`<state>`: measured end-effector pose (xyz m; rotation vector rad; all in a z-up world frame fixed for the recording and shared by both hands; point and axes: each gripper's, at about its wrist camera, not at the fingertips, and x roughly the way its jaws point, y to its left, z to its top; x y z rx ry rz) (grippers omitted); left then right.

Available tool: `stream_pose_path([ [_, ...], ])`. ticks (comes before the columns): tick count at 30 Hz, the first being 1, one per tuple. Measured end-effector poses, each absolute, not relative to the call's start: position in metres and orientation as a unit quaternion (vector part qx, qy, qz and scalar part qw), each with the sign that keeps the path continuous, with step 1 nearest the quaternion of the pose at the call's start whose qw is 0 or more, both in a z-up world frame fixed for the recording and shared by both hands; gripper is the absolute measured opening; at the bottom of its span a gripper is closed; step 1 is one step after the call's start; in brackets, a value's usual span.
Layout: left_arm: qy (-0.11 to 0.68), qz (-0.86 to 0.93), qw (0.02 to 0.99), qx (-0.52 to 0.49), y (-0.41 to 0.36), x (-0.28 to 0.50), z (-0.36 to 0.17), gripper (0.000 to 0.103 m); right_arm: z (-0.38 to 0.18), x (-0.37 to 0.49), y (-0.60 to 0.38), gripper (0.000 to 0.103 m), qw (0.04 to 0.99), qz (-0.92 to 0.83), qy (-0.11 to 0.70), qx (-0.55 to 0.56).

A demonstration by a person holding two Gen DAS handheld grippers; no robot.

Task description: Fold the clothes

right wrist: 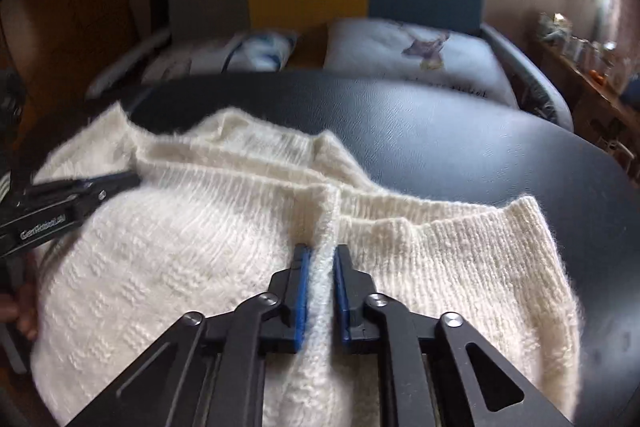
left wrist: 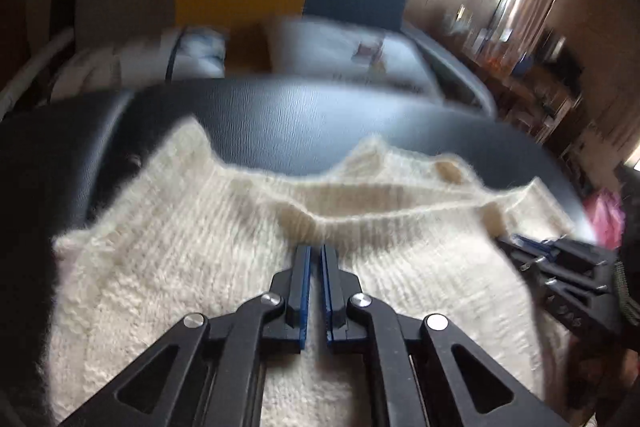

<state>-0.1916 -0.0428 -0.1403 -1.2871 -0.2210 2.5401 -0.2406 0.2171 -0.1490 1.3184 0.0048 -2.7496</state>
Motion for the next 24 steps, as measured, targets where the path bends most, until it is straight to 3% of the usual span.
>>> stream_pose_path([
  [11,-0.118,0.868,0.171,-0.451,-0.059,-0.119,-0.142,0.005,-0.155,-0.170,0.238,0.018,0.134,-0.870,-0.156,0.448],
  [13,-0.111,0.867,0.174,-0.453,-0.058,-0.112,-0.145,0.005,-0.148,-0.150,0.243,0.023,0.158,-0.857,-0.191,0.453],
  [18,-0.129,0.863,0.164,-0.460,-0.072,-0.091,-0.129,0.007,-0.105,-0.077,0.292,0.056,0.178,-0.868,-0.245,0.394],
  [20,-0.135,0.872,0.159,-0.443,-0.074,-0.081,-0.112,0.012,-0.094,-0.044,0.315,0.057,0.187,-0.863,-0.259,0.392],
  [24,-0.122,0.868,0.228,-0.423,-0.040,-0.058,-0.089,0.014,-0.102,0.009,0.329,0.057,0.193,-0.848,-0.247,0.428],
])
